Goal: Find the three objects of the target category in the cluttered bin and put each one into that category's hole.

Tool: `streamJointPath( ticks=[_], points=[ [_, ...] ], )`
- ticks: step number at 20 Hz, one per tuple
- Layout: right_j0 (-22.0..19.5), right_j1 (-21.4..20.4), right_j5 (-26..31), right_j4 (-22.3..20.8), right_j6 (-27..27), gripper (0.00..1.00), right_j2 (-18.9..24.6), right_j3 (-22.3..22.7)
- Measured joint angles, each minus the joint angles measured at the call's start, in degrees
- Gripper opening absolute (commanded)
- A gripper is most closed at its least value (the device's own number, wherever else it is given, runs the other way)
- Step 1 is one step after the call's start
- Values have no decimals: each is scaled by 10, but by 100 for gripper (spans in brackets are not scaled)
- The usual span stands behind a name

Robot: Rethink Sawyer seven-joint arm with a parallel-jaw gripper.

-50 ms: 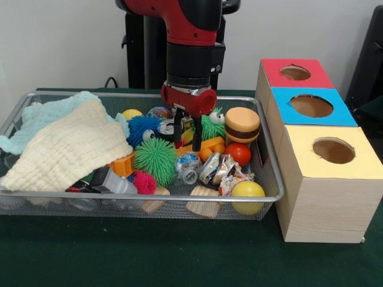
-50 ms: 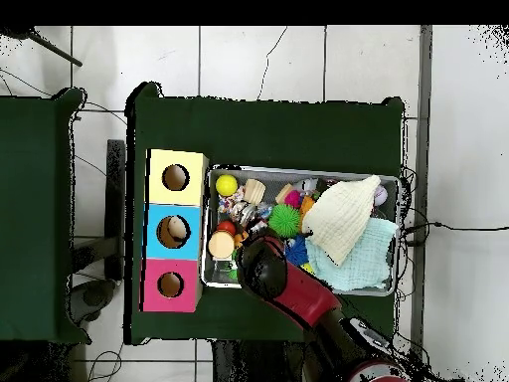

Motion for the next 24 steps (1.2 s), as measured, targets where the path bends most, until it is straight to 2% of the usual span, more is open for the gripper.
streamJointPath(
  ticks=[24],
  points=[
    [5, 4, 3, 0, 0, 100, 0, -34]
  ],
)
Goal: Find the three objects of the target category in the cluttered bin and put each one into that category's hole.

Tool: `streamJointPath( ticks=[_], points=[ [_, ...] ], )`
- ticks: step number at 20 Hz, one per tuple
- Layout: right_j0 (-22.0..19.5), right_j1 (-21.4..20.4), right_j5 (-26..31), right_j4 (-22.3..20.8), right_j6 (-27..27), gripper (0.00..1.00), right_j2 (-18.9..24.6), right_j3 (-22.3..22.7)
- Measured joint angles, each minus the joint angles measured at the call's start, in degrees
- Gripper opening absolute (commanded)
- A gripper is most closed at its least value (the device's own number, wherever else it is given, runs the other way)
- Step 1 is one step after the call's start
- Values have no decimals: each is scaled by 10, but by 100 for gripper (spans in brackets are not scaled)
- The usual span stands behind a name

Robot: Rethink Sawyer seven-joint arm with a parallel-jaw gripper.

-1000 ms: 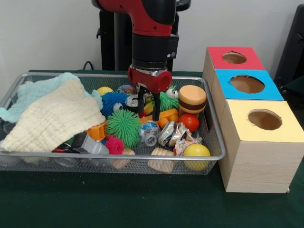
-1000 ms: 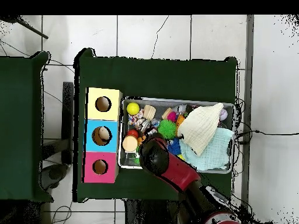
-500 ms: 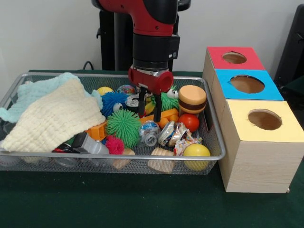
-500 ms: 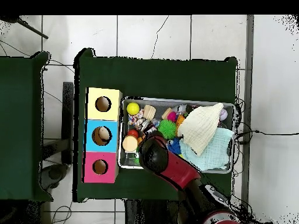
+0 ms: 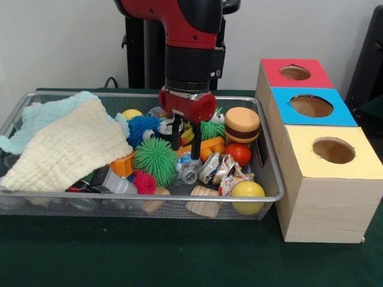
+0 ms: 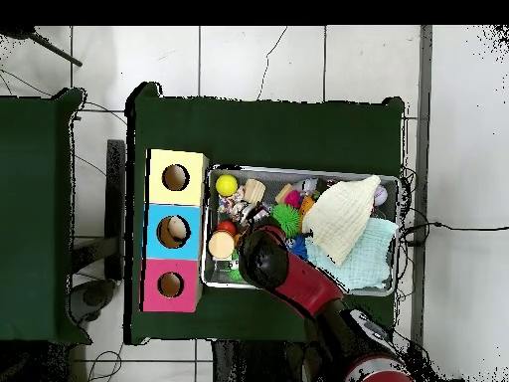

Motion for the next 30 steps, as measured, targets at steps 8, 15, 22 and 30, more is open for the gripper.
streamJointPath(
  ticks=[8, 15, 22, 30],
  points=[
    [-2, 8, 0, -6, 0, 100, 0, -10],
    [-3, 9, 0, -14, 0, 100, 0, -10],
    [1, 10, 0, -14, 0, 100, 0, -10],
    [4, 10, 0, -15, 0, 100, 0, -10]
  ],
)
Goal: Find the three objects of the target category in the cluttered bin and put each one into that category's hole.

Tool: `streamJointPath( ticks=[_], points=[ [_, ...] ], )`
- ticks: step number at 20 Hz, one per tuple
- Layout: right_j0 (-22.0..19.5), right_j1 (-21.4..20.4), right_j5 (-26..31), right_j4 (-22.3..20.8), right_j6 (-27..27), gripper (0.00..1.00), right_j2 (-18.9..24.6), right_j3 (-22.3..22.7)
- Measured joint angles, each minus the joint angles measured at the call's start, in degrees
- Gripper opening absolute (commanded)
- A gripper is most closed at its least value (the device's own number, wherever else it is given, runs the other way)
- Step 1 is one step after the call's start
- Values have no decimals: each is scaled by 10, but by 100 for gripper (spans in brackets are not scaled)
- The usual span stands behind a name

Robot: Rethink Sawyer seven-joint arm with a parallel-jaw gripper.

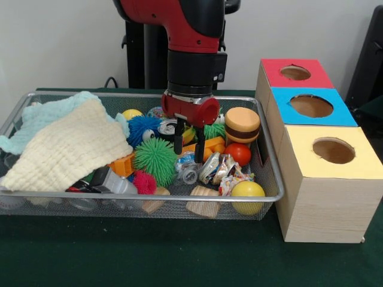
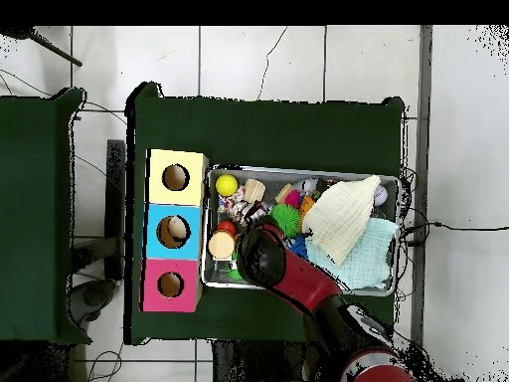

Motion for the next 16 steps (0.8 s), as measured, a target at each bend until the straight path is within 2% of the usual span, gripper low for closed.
streamJointPath(
  ticks=[16],
  points=[
    [0, 12, 0, -16, 0, 100, 0, 0]
  ],
)
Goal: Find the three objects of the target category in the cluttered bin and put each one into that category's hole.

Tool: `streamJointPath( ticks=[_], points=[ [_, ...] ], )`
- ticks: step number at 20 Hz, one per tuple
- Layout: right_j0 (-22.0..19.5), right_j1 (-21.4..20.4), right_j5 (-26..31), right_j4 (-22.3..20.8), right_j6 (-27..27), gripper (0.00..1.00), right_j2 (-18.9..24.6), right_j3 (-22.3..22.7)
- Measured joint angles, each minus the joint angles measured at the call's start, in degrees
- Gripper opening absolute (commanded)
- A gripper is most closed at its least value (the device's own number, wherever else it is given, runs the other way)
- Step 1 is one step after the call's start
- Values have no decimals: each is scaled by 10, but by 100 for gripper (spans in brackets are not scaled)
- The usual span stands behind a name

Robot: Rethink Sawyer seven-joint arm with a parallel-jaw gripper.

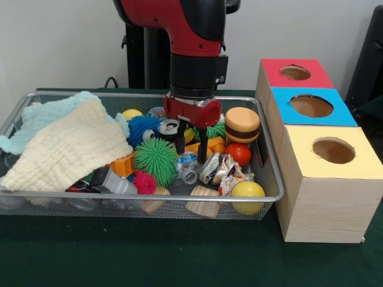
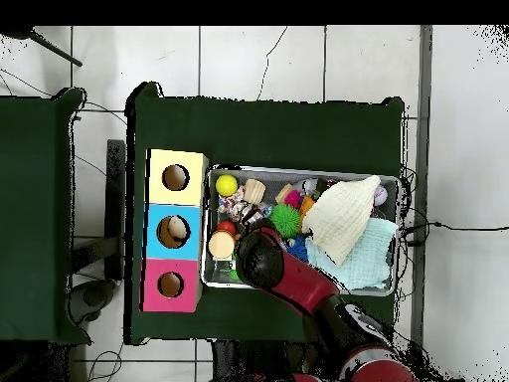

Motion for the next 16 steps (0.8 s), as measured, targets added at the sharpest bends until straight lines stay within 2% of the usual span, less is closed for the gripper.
streamJointPath(
  ticks=[16],
  points=[
    [-3, 14, 0, -18, 0, 100, 0, 0]
  ],
)
